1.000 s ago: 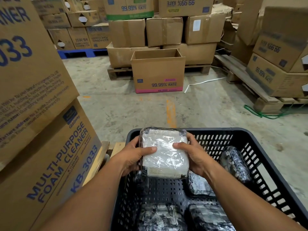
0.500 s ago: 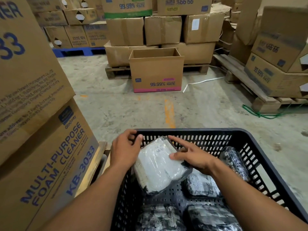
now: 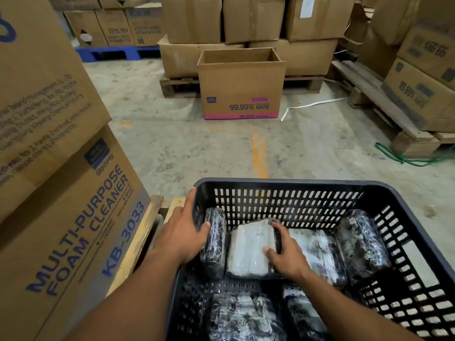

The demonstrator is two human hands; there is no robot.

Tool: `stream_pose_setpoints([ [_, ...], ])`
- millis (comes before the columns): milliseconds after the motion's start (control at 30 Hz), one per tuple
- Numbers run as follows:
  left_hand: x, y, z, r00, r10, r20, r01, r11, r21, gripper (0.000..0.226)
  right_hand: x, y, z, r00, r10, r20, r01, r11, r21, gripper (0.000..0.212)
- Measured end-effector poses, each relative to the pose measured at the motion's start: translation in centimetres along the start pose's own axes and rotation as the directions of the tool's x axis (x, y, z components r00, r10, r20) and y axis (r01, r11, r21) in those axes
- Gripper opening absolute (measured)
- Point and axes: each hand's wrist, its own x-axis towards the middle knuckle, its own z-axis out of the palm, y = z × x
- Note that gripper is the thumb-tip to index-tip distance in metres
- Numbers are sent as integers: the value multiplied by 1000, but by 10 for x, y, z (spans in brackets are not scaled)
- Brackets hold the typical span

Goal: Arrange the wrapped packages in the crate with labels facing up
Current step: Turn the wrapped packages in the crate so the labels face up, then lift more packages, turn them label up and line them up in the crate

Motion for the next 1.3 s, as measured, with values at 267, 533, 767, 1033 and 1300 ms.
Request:
stream_pose_setpoints([
  [267, 2, -3, 2, 999, 18, -35, -17, 999, 51, 98, 21, -4, 18, 987, 159, 29, -132, 896, -423, 58],
  [533, 1, 0, 1, 1000, -4, -28, 4, 1000, -6, 92, 15, -95, 46, 982, -71, 176, 53, 993, 104, 75],
  [767, 1, 2, -3, 1000, -12, -18, 13, 999, 33, 98, 9, -77, 75, 950, -216, 224, 178, 967, 180, 66],
  [1033, -2, 13, -3, 996, 66, -65, -41, 944, 327, 91, -6, -49, 31, 972, -57, 226, -49, 897, 438, 26],
  [1300, -7, 45, -13, 964, 91, -249, -151, 960, -236, 63, -18, -69, -105, 925, -228, 303, -98, 628, 772, 29],
])
